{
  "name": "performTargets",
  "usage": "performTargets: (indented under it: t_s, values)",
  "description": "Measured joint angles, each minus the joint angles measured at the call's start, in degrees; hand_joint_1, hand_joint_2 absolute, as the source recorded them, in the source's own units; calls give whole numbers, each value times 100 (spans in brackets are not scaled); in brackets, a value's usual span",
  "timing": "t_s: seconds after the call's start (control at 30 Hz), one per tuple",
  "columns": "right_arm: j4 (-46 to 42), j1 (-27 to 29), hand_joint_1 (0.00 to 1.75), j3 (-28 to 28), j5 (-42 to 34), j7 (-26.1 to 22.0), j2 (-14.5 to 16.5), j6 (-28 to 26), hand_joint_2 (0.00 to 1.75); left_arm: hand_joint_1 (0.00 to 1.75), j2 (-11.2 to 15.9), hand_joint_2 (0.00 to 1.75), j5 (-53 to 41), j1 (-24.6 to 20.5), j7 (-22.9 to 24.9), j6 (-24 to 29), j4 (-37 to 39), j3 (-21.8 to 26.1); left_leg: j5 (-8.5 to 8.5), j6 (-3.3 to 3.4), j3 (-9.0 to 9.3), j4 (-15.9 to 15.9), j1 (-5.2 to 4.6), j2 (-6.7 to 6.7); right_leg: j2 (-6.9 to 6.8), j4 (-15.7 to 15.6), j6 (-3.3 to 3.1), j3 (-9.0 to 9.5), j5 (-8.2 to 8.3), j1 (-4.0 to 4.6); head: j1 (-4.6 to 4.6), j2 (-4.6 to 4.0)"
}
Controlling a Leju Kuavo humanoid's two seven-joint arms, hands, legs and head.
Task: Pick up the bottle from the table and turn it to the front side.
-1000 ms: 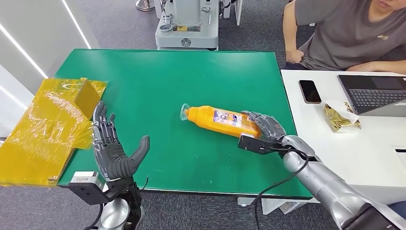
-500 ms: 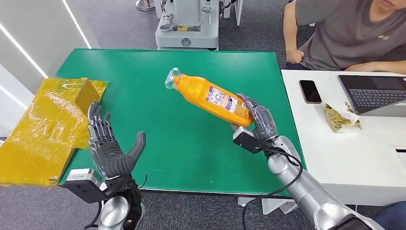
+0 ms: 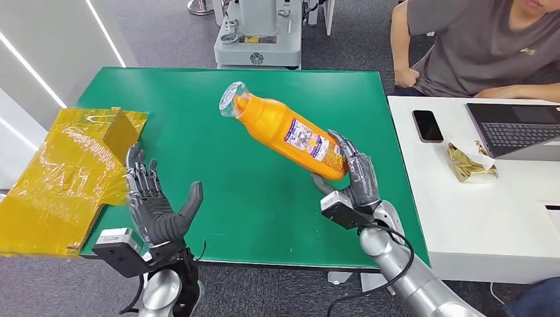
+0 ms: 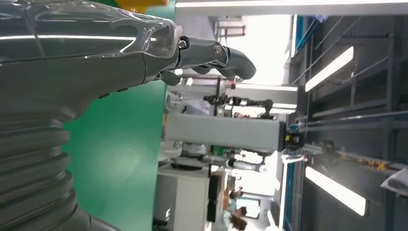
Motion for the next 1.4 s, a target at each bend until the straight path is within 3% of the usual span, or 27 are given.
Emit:
performTargets:
  t_s: [0.27, 0.93, 1.4]
  values:
    - [33, 62, 175, 93, -106, -210, 256, -10, 175, 0, 5, 175, 296, -114, 1, -245, 295, -200, 0, 0, -1, 0, 0, 1, 1, 0, 0, 0, 0, 0, -1, 0]
    - [1373, -207, 175, 539, -332, -467, 1038, 173, 175, 0, 5, 175, 568, -490, 20, -488, 781, -361, 1, -1, -2, 0, 0, 0, 0, 2, 0, -1, 0, 0, -1, 0]
    - [1570, -265, 175, 802, -54, -476, 1216, -164, 175, 0, 7, 175, 603, -651, 361, -770, 1152, -403, 1, -1, -3, 0, 0, 1, 1, 2, 0, -2, 0, 0, 0, 0]
